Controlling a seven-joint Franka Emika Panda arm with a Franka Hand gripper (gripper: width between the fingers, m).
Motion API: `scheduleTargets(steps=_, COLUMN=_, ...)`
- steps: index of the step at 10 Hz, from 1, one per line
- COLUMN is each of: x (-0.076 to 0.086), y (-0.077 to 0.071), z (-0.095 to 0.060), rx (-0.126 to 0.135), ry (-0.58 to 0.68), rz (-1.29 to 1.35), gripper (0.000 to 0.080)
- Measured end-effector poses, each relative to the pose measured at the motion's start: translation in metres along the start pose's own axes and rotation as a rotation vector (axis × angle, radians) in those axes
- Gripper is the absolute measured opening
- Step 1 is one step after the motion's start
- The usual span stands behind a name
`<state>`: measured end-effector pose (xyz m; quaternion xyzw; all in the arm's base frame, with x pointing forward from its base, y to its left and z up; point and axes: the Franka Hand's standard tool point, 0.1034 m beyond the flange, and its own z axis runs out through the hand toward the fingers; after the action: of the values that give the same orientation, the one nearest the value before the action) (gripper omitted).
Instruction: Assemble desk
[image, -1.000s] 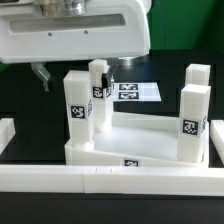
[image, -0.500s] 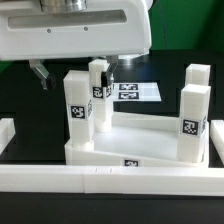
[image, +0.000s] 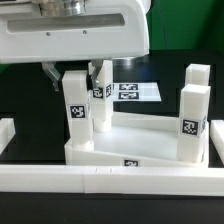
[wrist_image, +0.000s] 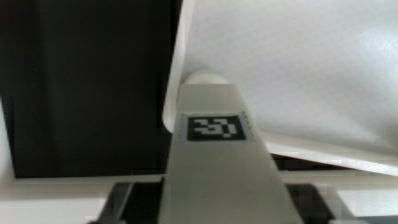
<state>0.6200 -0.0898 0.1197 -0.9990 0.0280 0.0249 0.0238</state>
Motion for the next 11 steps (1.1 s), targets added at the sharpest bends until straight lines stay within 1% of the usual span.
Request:
scheduleTargets(steps=3, x=0.0000, y=-0.0001, z=0.0000, rx=0.000, ry=0.000, rz=0.017, gripper=0.0288)
scheduleTargets(steps=7, x=-0.0002, y=-0.0015, z=0.0010, rx=0.016, ry=0.023, rz=0.450, gripper=0.0289)
scheduleTargets(steps=9, x=0.0015, y=-0.0024, z=0.0014, rx=0.035, ry=0.042, rz=0.618, gripper=0.0290)
scheduleTargets(steps=11, x=0.0041, y=-0.0082, z=0.0019, rx=0.060, ry=0.070, rz=0.856, gripper=0.0290)
